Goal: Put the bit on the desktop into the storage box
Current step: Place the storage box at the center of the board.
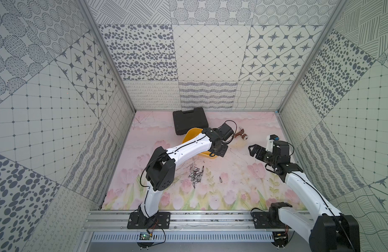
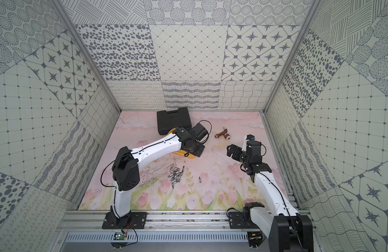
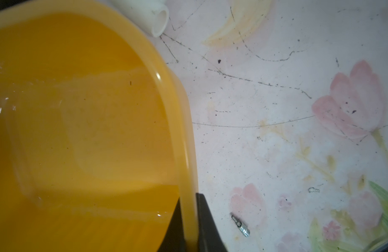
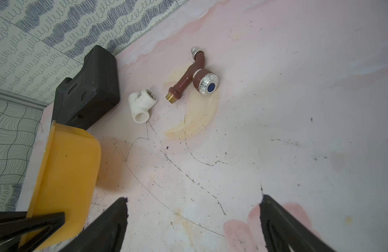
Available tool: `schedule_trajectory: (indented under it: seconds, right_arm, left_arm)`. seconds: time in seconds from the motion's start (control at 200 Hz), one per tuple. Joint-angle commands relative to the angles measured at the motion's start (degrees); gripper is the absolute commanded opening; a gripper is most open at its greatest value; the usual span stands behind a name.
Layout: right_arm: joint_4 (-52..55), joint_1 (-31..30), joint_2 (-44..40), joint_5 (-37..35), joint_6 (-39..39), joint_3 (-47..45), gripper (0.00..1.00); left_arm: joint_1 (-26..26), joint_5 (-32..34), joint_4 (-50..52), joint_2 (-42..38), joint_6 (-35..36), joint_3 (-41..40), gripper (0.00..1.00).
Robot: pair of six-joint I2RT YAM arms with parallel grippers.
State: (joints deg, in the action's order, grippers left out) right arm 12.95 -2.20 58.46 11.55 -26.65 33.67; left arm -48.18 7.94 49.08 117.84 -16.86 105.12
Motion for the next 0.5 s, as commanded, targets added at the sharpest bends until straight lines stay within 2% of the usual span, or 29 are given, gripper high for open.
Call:
schedule_trajectory:
  seconds: [0.0,0.445,0.49]
  right_arm:
    - [-1.3,0.0,-0.2,0.1,-0.9,2.1,0.97]
    - [-0.6,0.1,-0.2,-0.3,-0.5,2.4,0.97]
    - [-0.5,0.1,-0.3,-0.4,-0.5,2.4,0.97]
  left_arm:
    - [-1.1,-1.9,0.4,3.4,0.0,3.4,0.0]
    - [-1.1,0.5,1.3,12.7,1.2,10.4,0.0]
    - [-1.2,0.5,1.2,13.0,1.2,10.7,0.04]
